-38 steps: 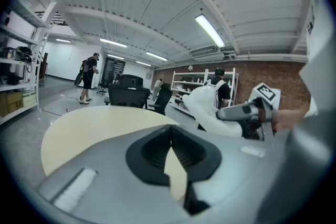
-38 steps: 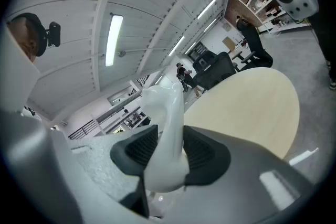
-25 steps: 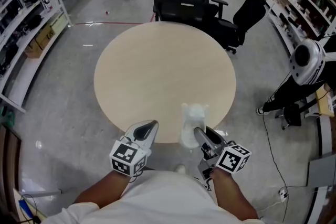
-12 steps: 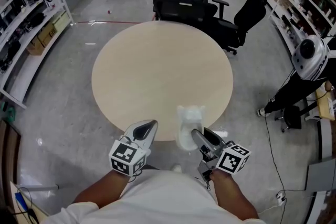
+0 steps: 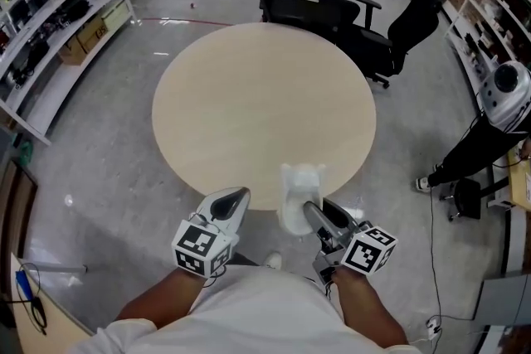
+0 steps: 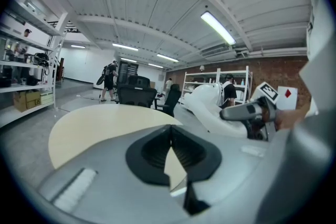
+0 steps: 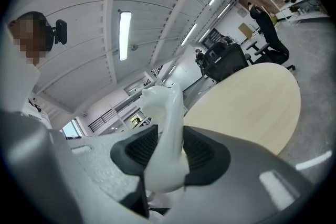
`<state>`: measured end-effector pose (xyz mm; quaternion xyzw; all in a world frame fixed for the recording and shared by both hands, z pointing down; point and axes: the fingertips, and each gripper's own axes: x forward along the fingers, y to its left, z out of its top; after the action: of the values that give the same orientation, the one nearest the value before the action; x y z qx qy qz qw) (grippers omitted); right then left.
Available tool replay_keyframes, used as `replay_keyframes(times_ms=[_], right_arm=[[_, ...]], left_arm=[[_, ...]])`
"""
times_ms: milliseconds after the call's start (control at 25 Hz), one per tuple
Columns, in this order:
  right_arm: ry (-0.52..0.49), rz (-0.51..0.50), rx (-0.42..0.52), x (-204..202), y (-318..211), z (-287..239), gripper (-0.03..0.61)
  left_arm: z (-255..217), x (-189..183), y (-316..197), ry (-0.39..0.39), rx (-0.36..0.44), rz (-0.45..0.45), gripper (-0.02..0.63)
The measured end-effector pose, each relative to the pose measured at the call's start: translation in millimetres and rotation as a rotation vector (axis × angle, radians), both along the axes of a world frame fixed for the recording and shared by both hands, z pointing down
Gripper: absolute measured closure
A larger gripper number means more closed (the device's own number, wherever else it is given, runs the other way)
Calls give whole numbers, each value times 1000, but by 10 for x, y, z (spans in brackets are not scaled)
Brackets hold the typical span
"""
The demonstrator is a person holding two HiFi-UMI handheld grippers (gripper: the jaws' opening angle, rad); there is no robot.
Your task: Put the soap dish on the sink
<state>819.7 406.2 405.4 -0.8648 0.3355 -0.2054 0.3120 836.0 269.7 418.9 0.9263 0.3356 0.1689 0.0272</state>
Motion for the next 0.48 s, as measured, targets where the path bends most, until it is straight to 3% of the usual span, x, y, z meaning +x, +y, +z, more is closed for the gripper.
replay_keyframes(times_ms=[480], right_arm=[[-28,-144,17,-125,-237,166,426]], left_arm=[[74,-328,-176,-19,5,-136,606]])
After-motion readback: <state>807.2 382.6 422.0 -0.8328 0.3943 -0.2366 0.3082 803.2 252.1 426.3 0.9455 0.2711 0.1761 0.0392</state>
